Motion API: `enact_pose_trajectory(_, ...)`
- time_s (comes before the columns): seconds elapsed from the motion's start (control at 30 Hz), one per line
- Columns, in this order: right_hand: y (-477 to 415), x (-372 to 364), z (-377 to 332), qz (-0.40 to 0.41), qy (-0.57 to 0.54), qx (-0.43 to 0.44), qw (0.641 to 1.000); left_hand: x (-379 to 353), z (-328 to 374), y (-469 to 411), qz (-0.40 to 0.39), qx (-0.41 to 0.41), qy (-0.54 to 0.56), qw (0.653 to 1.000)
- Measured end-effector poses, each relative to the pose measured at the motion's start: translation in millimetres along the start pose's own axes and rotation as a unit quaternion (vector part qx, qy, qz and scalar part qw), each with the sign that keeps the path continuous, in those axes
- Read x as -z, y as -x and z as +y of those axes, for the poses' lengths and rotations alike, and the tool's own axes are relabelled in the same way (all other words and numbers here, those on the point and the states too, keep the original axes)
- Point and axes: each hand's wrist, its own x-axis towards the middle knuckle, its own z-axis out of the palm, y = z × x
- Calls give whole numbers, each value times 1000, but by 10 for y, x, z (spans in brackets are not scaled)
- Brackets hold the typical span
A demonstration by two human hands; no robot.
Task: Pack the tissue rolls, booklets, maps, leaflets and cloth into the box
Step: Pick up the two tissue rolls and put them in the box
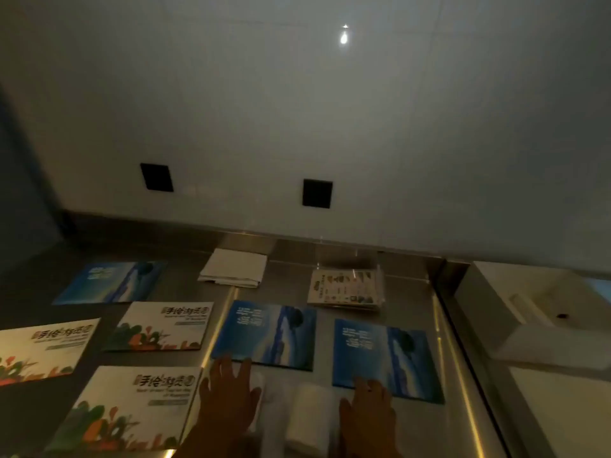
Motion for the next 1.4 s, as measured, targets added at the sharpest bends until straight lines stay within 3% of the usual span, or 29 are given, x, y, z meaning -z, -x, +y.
enact_pose_trajectory(0.1,25,-310,-330,-29,0,-70,997,-129,-342,-164,-93,40,-9,995)
enact_pose_trajectory(0.27,127,-712,-677,-31,-2,-198,980,-330,-477,-269,-149,45,23,988)
enact_pose_trajectory(0.4,162,-802,-736,-16,-26,-229,973,-448,-408,-319,-162,72,126,976)
enact_pose_trajectory(0.53,116,-758,-744,-43,-124,-254,958,-433,-324,-359,-174,126,251,944)
enact_pose_trajectory(0.7,54,-682,-626,-91,-233,-277,928,-498,-353,-432,-194,94,342,915)
enact_pose_trajectory(0.8,13,-516,-466,-74,-328,-304,891,-448,-273,-545,-210,132,461,852)
enact_pose_trajectory(0.93,-51,-196,-174,-15,-413,-308,857,-302,-31,-758,-254,238,632,693)
enact_pose_trajectory(1.13,-167,394,375,82,-470,-287,830,25,421,-753,-342,218,713,572)
enact_pose_trajectory(1.2,-213,563,588,91,-463,-269,840,58,633,-696,-348,205,725,558)
enact_pose_trajectory(1.4,-308,1127,1361,99,-468,-222,849,59,1455,-393,-334,193,730,564)
